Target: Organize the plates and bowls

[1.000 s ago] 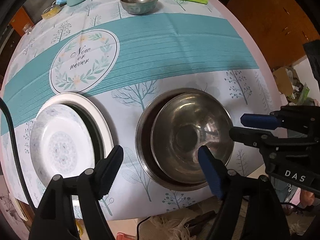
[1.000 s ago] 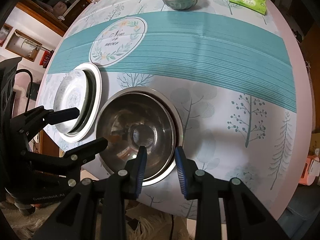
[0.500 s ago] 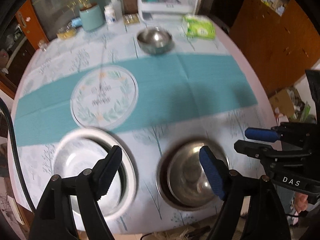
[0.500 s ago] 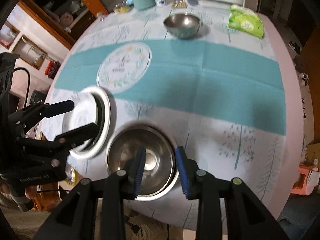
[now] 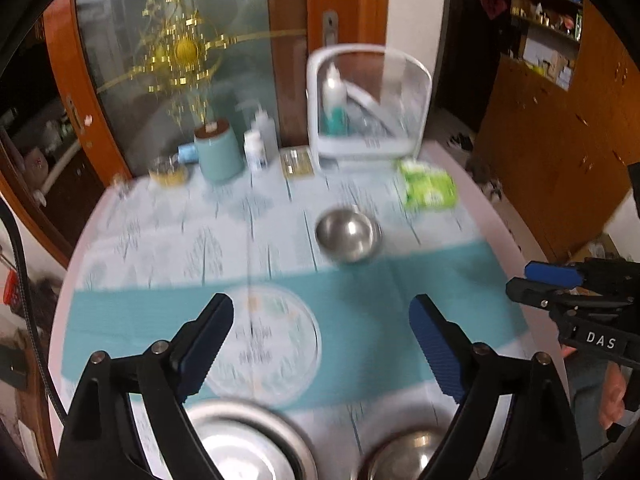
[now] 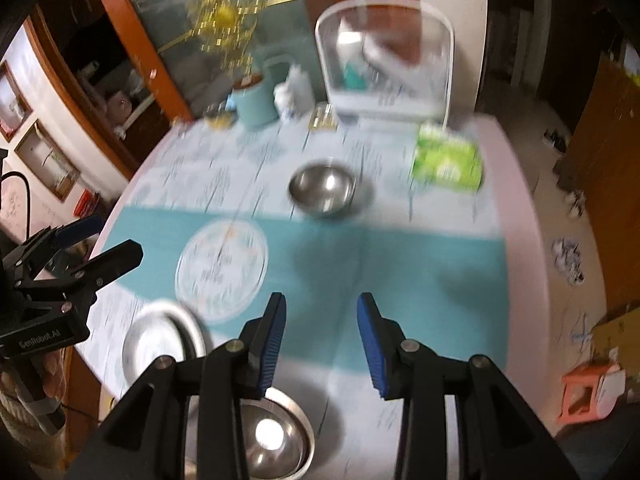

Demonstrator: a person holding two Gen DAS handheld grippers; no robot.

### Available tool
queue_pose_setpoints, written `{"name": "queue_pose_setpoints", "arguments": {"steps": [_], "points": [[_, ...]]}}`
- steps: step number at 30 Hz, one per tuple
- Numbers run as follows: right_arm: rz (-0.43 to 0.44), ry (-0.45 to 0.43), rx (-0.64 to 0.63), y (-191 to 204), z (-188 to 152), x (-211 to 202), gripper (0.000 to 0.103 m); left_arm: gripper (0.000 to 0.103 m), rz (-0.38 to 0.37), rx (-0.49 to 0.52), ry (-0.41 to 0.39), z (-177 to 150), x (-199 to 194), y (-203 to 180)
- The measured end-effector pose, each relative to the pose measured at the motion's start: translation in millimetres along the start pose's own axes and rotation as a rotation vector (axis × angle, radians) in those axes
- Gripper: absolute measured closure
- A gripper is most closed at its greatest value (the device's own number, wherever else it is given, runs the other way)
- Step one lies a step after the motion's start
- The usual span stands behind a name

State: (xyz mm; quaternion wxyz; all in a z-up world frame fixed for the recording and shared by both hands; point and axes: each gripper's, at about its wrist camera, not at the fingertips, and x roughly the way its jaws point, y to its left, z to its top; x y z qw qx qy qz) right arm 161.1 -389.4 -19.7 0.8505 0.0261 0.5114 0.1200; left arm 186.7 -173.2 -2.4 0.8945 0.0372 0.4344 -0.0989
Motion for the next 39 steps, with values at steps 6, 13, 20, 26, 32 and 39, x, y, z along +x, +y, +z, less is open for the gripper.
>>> {"name": "queue_pose_setpoints", "arguments": {"steps": [6, 13, 20, 26, 32, 39], "points": [[-0.063, -0.104, -0.023, -8, 64, 9, 0.054, 0.013, 0.006, -0.021, -0.054, 52, 39, 13], [-0.061, -0.117, 0.014, -28, 106, 70, 0.053, 0.012, 0.009, -0.054, -0.003, 72, 139, 22], [-0.021, 0.032, 0.094, -47, 117, 166, 0.053, 0.012, 0.015, -0.084, 0.138, 62, 234, 27], [-0.045, 0.129, 0.136, -53, 109, 224, 0.054, 0.013, -0.006, -0.144, 0.237, 48, 288, 35], [-0.027, 0.223, 0.162, -55, 102, 261, 0.072, 0.032, -0.064, -0.145, 0.303, 37, 314, 32], [0.006, 0.248, 0.169, -49, 98, 271, 0.092, 0.093, -0.153, -0.180, 0.376, 28, 329, 24]]}}
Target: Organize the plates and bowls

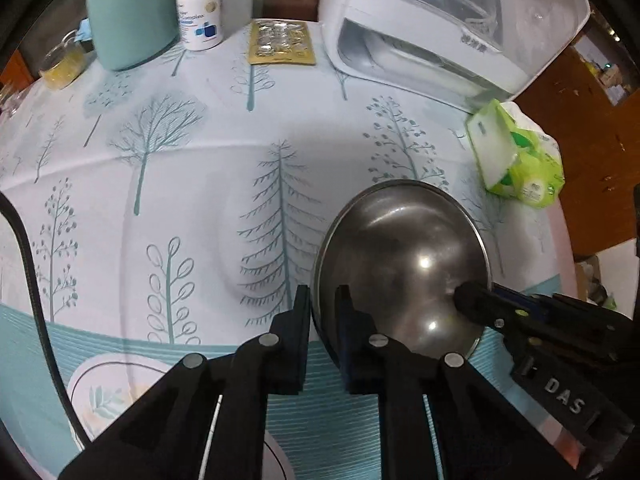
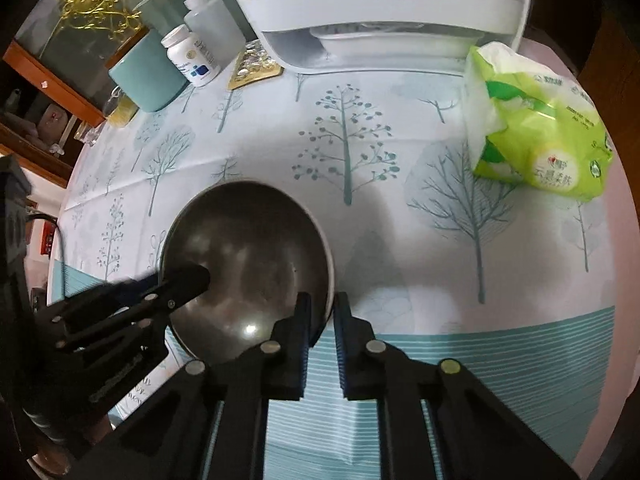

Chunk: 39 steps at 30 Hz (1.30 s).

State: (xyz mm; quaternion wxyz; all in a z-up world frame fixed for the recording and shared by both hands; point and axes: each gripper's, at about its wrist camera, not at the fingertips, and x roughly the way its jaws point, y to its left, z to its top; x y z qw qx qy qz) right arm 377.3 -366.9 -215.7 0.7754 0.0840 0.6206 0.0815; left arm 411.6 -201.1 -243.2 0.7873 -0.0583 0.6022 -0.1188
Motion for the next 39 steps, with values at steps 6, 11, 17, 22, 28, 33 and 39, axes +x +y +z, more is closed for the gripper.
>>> {"name": "queue_pose_setpoints", "arguments": {"steps": [6, 11, 17, 22, 28, 33, 39], "points": [[-0.009, -0.001, 0.004, 2, -2, -5, 0.093, 0.094, 0.021, 0.028, -0.011, -4, -9, -8], [0.023, -0.011, 0.036, -2, -6, -19, 0.094, 0.094, 0.042, 0.063, -0.026, -4, -33, -16], [0.033, -0.028, 0.035, 4, -15, -45, 0.094, 0.094, 0.045, 0.077, -0.032, -16, -63, -24], [0.041, -0.029, 0.024, 10, -36, -71, 0.094, 0.094, 0.056, 0.114, -0.044, -37, -90, -36], [0.061, -0.038, 0.017, 11, -68, -103, 0.094, 0.094, 0.040, 0.130, -0.056, -71, -126, -49], [0.077, -0.062, 0.009, 11, -98, -135, 0.094, 0.093, 0.035, 0.150, -0.077, -102, -158, -62], [0.081, -0.080, -0.020, 17, -138, -166, 0.094, 0.093, 0.033, 0.162, -0.085, -139, -188, -73]]}}
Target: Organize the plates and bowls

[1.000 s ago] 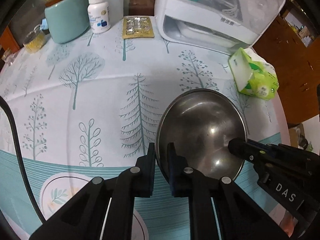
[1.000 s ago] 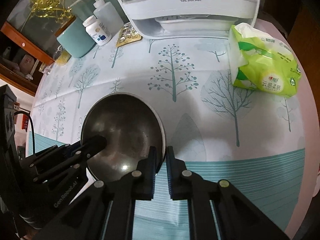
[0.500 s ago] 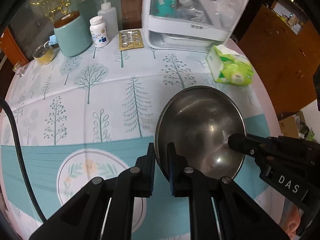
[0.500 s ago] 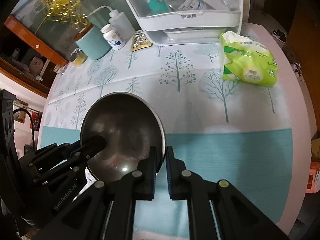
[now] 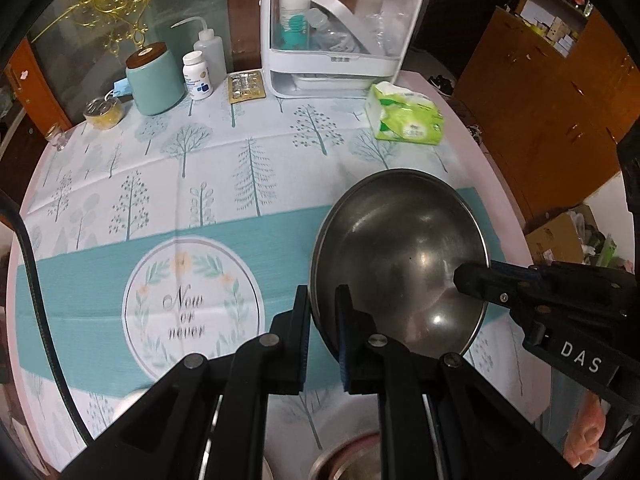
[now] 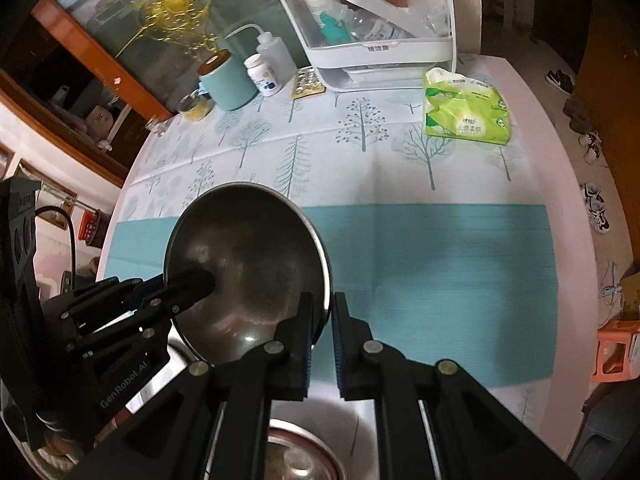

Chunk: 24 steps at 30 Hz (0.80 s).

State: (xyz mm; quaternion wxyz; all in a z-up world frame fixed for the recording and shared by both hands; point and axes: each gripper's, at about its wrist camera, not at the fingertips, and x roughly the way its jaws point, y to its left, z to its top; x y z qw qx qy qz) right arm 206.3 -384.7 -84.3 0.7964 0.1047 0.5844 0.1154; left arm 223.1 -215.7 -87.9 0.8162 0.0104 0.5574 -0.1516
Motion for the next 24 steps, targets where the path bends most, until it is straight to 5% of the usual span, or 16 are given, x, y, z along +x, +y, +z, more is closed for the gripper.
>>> {"name": "queue_pose_setpoints", "arguments": {"steps": [24], "points": [[0.004, 0.007, -0.080, 28, -117, -48, 0.093, 0.093, -0.035, -0.069, 0.040, -117, -45, -17]]}}
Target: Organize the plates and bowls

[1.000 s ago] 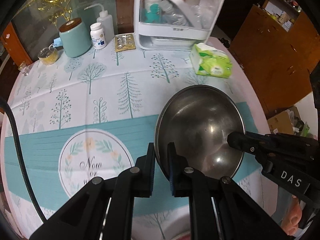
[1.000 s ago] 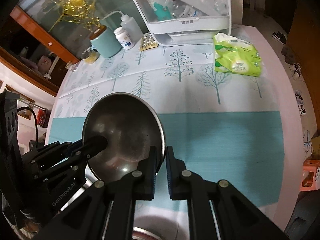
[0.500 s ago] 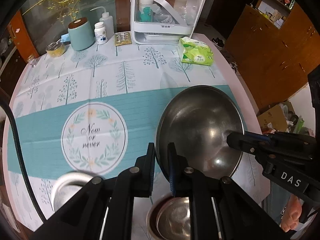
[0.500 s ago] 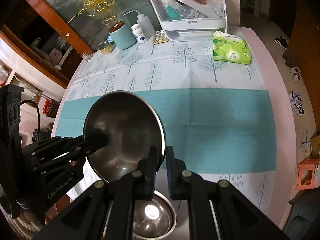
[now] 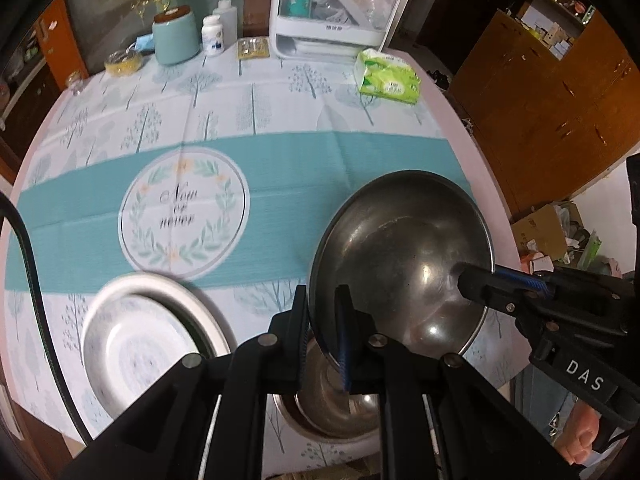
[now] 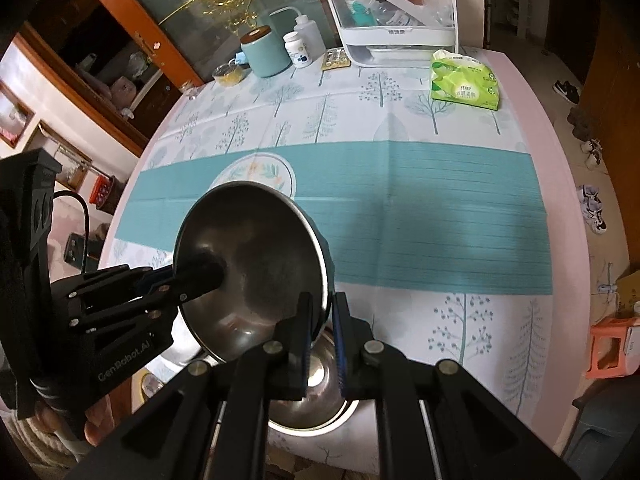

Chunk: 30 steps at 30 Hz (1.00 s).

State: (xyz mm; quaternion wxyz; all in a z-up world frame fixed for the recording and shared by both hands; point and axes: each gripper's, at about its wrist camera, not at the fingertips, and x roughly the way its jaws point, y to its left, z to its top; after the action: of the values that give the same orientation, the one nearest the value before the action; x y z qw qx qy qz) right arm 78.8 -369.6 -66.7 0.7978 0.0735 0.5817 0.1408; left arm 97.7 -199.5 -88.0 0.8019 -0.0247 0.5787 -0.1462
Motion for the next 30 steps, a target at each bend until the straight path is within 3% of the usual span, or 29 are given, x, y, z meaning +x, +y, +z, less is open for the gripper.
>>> {"name": "queue_pose_setpoints", "arguments": {"steps": [6, 17, 30], "points": [[-0.034, 0.058, -0.045, 8, -25, 15, 0.093, 0.093, 0.037, 0.032, 0.048, -33, 17, -2], [-0.032, 0.172, -0.029, 3, -63, 43, 0.093, 0.093, -0.001, 0.027, 0.186, -80, 56, 2], [-0.032, 0.234, -0.003, -5, -74, 64, 0.093, 0.093, -0.002, 0.028, 0.225, -86, 72, 1]]}}
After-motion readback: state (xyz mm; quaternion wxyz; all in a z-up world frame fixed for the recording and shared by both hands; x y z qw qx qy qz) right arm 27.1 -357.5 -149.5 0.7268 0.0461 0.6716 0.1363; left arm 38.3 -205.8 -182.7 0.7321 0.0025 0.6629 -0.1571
